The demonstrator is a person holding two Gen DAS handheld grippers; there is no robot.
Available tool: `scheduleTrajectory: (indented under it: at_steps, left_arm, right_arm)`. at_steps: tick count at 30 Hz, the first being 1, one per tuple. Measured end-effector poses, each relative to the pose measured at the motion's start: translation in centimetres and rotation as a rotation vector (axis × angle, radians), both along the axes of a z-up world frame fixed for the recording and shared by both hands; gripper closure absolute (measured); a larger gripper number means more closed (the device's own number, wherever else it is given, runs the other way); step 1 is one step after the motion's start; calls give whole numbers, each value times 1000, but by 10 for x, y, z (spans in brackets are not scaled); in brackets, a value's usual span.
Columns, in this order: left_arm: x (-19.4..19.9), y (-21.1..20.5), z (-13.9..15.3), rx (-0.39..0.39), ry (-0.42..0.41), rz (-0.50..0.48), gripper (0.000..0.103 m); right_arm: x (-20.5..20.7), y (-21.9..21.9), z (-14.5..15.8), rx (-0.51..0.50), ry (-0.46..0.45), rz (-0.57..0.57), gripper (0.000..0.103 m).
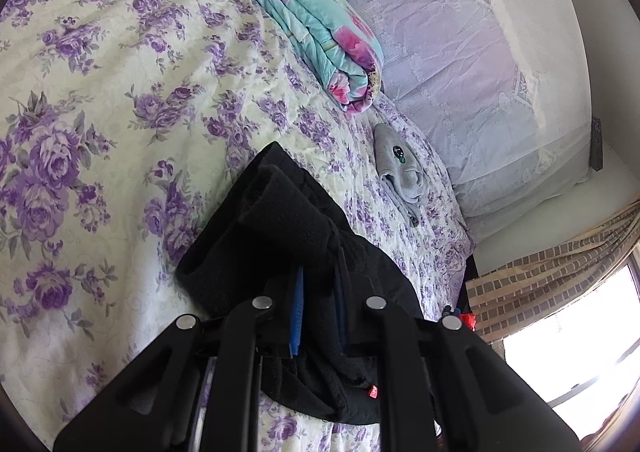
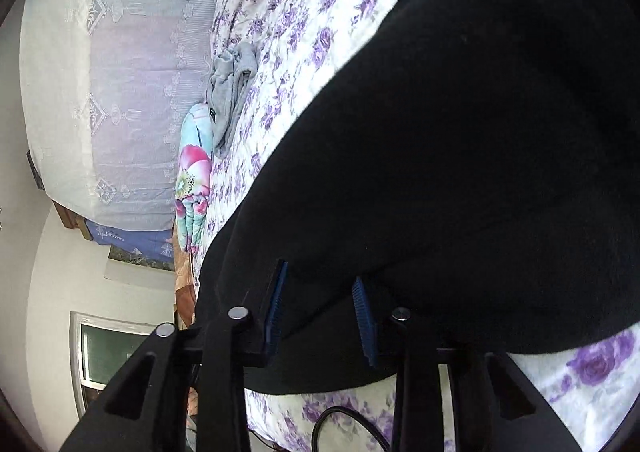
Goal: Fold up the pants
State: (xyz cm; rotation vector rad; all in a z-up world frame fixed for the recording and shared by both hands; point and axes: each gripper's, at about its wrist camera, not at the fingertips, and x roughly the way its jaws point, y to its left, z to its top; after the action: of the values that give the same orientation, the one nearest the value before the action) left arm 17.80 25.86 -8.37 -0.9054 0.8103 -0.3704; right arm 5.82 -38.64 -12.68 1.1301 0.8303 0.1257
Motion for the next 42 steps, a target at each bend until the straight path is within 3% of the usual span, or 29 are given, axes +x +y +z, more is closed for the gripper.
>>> scheduleTrajectory:
  at_steps: [1,2,4,7,9,11,15,17,20,23,25,27,31,33,34,38,39,42]
  left_arm:
    - [2,1,1,-12,0,-2,91]
    - [3,1,3,-21,-2,-4,91]
    - [6,1,13,-26,-14,-12,91]
    - [0,1,34,-18,-59,-20,91]
    - [-7,0,41,-4,-79,-32,91]
    - [-16,0,36,28,-65,-36,91]
    - [-25,9,-10,8,44,-20,91]
    - [-26,13,-28,-18,81,-12,91]
    - [-30,14,-29,-24,74,-13,91]
    - [-33,12,-22,-1,71,-9,81]
    - [-38,13,-17,20,67,8,52]
    - [-44,16,-15,26,56,27,46]
    - [-36,12,-22,15,73,21,46]
    - [-28,4,-26,34,95,17,46]
    - [-24,-1,-26,54,99,12,46]
    - [-10,-10,-28,84,119,17,46]
    - [-8,-10,-28,69,117,28,50]
    - [-8,-6,-22,20,79,50,77]
  right_arm:
    - [1,0,4,-9,-17,2,92]
    - [1,0,10,-7,-42,11,95]
    - [-1,0,36,-30,-124,27,97]
    - [-19,7,88,-142,-249,68,99]
    - [-35,8,101,-193,-249,91,99]
    - [-51,4,89,-217,-184,81,99]
    - [-79,-15,30,-108,-24,14,99]
    - [-87,-15,17,-95,-14,6,99]
    - [-89,-11,17,-122,-15,25,99]
    - [-70,-16,20,-141,-4,57,96]
    - [-62,-18,21,-142,0,75,95]
    - [-60,-15,22,-129,0,88,95]
    - [-56,-9,21,-113,21,110,95]
    - [-60,-9,20,-99,23,102,78]
    - [-59,-8,19,-94,21,94,62]
    - [-59,-7,20,-88,25,87,58]
    - [-60,-9,18,-80,29,83,58]
    - [-63,-17,14,-31,36,36,58]
